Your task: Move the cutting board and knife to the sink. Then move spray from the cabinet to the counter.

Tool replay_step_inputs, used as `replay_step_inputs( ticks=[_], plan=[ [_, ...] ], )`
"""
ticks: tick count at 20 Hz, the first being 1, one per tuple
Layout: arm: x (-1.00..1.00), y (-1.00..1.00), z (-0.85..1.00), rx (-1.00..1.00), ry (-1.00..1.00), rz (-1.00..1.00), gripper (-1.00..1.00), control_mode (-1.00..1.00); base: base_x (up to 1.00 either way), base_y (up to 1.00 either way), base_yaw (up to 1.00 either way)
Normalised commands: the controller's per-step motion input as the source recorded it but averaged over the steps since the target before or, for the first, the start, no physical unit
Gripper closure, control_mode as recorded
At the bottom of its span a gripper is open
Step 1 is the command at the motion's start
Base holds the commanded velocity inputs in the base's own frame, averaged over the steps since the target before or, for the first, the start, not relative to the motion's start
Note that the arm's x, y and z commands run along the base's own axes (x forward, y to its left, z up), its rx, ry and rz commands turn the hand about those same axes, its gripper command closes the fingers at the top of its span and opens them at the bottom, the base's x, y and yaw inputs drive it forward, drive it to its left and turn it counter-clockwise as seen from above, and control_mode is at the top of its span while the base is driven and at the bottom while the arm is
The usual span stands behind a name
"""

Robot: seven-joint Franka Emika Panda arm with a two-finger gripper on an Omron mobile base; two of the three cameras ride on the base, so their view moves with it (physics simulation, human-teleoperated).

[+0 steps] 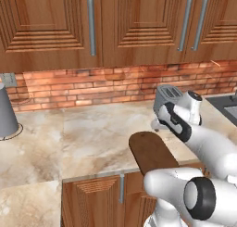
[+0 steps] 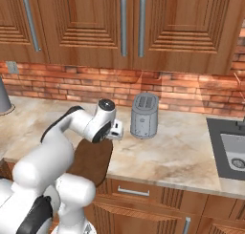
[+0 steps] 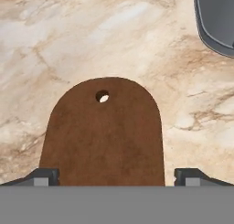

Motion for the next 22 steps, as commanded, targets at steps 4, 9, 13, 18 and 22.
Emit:
replay_step_inputs(
  ticks=[4, 9, 13, 18, 22],
  plan=[
    [-0.86, -0.38, 0.01, 0.04, 0.10, 0.00, -1.00, -1.00, 0.00, 0.00, 0.00],
    [-0.59, -0.33, 0.00, 0.03, 0.21, 0.00, -1.00, -1.00, 0.00, 0.00, 0.00],
    [-0.22, -0.04, 0.00, 0.01, 0.27, 0.01, -1.00, -1.00, 0.00, 0.00, 0.00],
    [-0.13, -0.13, 0.00, 0.06, 0.23, 0.01, -1.00, -1.00, 0.00, 0.00, 0.00],
    [-0.28, -0.20, 0.00, 0.12, 0.14, 0.00, -1.00, -1.00, 0.00, 0.00, 0.00]
  ],
)
